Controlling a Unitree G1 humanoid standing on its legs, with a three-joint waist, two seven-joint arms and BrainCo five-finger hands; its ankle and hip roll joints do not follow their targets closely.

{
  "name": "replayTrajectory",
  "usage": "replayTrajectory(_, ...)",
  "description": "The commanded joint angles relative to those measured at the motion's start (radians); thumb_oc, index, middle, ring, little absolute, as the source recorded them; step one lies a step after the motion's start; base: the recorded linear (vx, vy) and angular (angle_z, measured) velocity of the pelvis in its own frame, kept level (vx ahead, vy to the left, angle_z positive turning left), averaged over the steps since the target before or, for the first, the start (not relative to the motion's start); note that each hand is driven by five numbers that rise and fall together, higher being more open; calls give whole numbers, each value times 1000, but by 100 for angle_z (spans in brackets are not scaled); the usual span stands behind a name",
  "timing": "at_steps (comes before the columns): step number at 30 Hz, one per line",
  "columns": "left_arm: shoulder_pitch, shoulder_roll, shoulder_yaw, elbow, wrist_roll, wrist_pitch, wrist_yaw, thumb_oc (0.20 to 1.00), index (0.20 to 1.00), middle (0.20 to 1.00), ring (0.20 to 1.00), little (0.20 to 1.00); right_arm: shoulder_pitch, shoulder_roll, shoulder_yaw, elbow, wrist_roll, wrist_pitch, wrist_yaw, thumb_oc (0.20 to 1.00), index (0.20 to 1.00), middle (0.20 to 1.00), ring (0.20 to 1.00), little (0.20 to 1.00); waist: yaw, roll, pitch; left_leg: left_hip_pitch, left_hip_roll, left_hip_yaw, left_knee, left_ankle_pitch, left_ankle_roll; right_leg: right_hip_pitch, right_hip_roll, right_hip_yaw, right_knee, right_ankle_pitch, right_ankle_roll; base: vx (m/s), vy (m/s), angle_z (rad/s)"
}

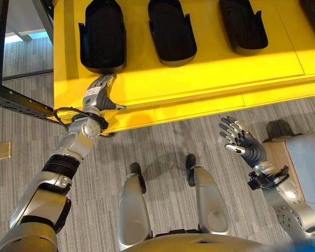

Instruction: Move parts from the plastic box to the shelf.

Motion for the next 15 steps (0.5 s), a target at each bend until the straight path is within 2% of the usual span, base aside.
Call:
replayTrajectory(1, 16, -32, -3, 42, -75, -3, -38, 1000, 1000, 1000, 1000, 1000, 0, -26, -6, -62, 40, -47, 12, 1000, 1000, 1000, 1000, 1000, -26, 0, -34, 16, 5, 2, -10, 6, 6, 46, -26, 4, -45, 16, 28, 0, 0, 0)
replayTrajectory(3, 132, -84, 41, -28, -177, -29, -84, 1000, 1000, 1000, 1000, 1000, -18, -12, -1, -50, 37, -44, 11, 1000, 1000, 1000, 1000, 1000, -15, 7, -35, 32, 4, -1, -19, 9, 8, 66, -26, 5, -54, 18, 27, 0, 0, 0)
replayTrajectory(6, 259, -163, 104, -96, -425, -62, -137, 1000, 1000, 1000, 1000, 1000, -35, 2, 3, -37, 32, -37, 6, 1000, 1000, 1000, 1000, 1000, -5, 16, -42, 51, 2, -4, -31, 14, 10, 95, -25, 0, -69, 22, 25, 0, 0, 0)
replayTrajectory(7, 261, -162, 105, -97, -425, -61, -137, 1000, 1000, 1000, 1000, 1000, -35, 2, 4, -37, 32, -37, 6, 1000, 1000, 1000, 1000, 1000, -6, 15, -42, 52, 2, -4, -32, 14, 10, 96, -25, -1, -70, 22, 25, 0, 0, 0)
replayTrajectory(9, 350, -218, 109, -142, -609, -92, -161, 1000, 1000, 1000, 1000, 1000, -48, 17, 19, -27, 28, -39, -1, 1000, 1000, 1000, 1000, 1000, 1, 21, -50, 76, -1, -9, -46, 20, 11, 123, -26, -3, -79, 23, 23, 0, 0, 0)
replayTrajectory(10, 350, -218, 109, -143, -610, -91, -161, 1000, 1000, 1000, 1000, 1000, -48, 17, 20, -27, 28, -39, -1, 1000, 1000, 1000, 1000, 1000, 0, 21, -49, 76, -1, -10, -47, 20, 11, 123, -26, -4, -80, 23, 23, 16, -17, 9)
replayTrajectory(12, 440, -234, 80, -213, -732, -98, -228, 1000, 1000, 1000, 1000, 1000, -67, 25, 37, -12, 15, -44, -12, 1000, 1000, 1000, 1000, 1000, 10, 28, -58, 111, -7, -18, -69, 26, 14, 169, -28, -12, -100, 23, 26, 43, -18, 12)
replayTrajectory(13, 440, -234, 80, -213, -732, -98, -228, 1000, 1000, 1000, 1000, 1000, -67, 25, 37, -12, 15, -44, -12, 1000, 1000, 1000, 1000, 1000, 10, 28, -58, 111, -7, -18, -69, 26, 14, 169, -28, -12, -100, 23, 26, 36, -16, 9)
replayTrajectory(15, 495, -246, 66, -238, -863, -93, -279, 1000, 1000, 1000, 1000, 1000, -85, 33, 47, 0, 14, -49, -22, 1000, 1000, 1000, 1000, 1000, 17, 33, -64, 137, -11, -23, -91, 34, 15, 205, -29, -22, -123, 25, 29, 24, -23, 7)
